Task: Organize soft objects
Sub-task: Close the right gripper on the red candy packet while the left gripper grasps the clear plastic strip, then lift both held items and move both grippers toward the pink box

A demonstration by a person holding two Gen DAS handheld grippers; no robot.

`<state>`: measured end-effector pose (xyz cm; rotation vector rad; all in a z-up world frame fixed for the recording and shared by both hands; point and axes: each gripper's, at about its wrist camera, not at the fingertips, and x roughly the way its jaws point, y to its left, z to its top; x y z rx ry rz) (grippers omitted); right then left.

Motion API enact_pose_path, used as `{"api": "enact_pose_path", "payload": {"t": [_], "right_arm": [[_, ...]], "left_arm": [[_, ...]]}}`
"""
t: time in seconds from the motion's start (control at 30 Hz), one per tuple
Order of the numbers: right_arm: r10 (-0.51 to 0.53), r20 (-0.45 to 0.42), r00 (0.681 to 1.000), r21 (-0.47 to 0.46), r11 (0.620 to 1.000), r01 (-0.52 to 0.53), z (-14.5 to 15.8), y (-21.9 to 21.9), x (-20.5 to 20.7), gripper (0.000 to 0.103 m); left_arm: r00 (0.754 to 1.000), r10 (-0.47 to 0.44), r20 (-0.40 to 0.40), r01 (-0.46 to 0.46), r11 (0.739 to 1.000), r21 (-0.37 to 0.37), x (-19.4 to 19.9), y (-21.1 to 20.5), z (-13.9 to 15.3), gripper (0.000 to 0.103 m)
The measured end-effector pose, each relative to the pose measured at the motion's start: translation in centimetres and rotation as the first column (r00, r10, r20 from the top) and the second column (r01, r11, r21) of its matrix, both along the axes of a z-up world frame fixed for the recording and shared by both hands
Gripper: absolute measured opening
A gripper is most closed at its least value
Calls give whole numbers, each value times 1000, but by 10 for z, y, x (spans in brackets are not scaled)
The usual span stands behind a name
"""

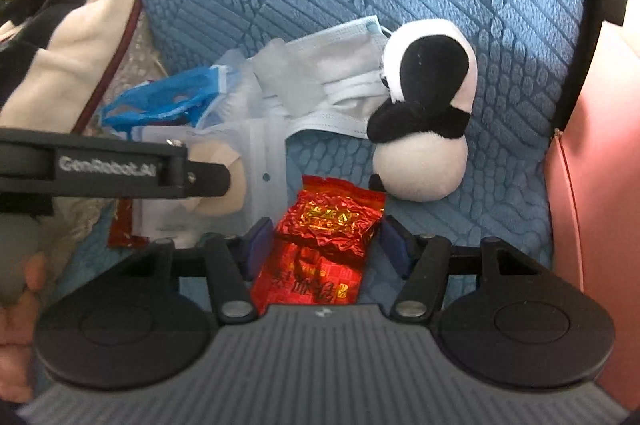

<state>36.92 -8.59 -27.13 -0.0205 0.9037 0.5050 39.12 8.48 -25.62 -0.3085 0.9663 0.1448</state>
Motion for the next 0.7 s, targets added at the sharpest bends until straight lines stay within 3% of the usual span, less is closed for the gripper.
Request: {"api": "enact_pose_path", "payload": {"t": [0.07, 0.27, 0.4, 0.5, 0.6, 0.7], "right_arm": [[9, 0, 1000, 4, 1000, -9, 3, -2, -2, 62], [23, -9, 1000, -9, 1000, -23, 1, -1, -3, 62], [23, -18, 1000, -3, 1000, -23, 1, -1, -1, 62], [29, -16, 999, -8, 1000, -29, 2, -1, -2, 62], [29, -16, 999, -10, 1000, -29, 3, 0, -1, 62], [27, -7, 1000, -14, 1000, -27, 6, -2, -2, 62]], "left_arm": [[1000, -7, -2, 7, 1000, -2, 1, -1, 0, 74], [999, -49, -2, 49, 999, -22, 3, -7, -2, 56], [998, -64, 8, 64, 996, -58, 2, -9, -2, 32], [998, -61, 14, 62, 995, -72, 1, -8, -4, 20], [998, -58, 32, 61, 995, -79, -3, -9, -6, 13], [998, -48, 43, 52, 995, -86, -6, -7, -7, 12]]}}
